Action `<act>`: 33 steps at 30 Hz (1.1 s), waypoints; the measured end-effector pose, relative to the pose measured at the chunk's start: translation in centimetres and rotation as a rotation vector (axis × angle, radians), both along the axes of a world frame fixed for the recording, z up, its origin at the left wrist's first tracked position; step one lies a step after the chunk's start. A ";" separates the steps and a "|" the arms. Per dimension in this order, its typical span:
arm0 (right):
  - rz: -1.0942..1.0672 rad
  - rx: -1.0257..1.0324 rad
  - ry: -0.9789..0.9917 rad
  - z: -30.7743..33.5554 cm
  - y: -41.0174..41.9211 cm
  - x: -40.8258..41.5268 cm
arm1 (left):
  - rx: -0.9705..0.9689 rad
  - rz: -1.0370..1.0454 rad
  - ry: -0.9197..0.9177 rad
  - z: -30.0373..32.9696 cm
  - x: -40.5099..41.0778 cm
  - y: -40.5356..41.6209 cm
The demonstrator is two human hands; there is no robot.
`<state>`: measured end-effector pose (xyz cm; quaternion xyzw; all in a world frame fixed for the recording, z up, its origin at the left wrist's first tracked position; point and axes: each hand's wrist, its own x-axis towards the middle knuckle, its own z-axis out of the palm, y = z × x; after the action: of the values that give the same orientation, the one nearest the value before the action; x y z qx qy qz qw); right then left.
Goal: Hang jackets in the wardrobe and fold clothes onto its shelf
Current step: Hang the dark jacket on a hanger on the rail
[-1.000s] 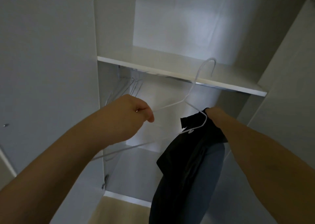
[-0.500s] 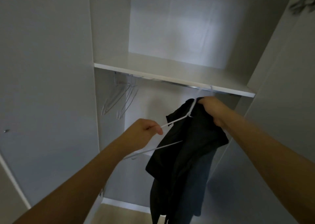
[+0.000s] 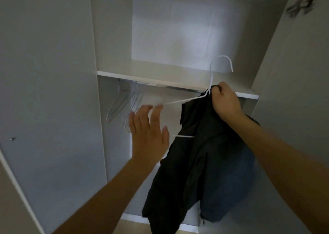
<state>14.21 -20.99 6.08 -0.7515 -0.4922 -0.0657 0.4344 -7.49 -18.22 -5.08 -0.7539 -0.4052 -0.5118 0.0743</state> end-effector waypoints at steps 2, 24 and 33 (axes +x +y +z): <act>-0.033 -0.028 -0.001 0.8 -0.2 0.4 | -0.008 -0.098 -0.108 -2.9 0.8 -1.6; 0.006 0.132 0.371 1.7 -6.1 6.3 | -1.272 -0.794 0.257 -7.9 8.2 -1.4; 0.049 0.206 0.432 2.8 -7.9 7.3 | -1.606 -0.769 -0.077 -8.8 11.0 -0.3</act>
<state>21.53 -28.86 8.91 -0.6875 -0.3967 0.0575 0.6056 3.49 -18.53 -13.87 -0.6446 -0.3631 -0.0880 -0.6670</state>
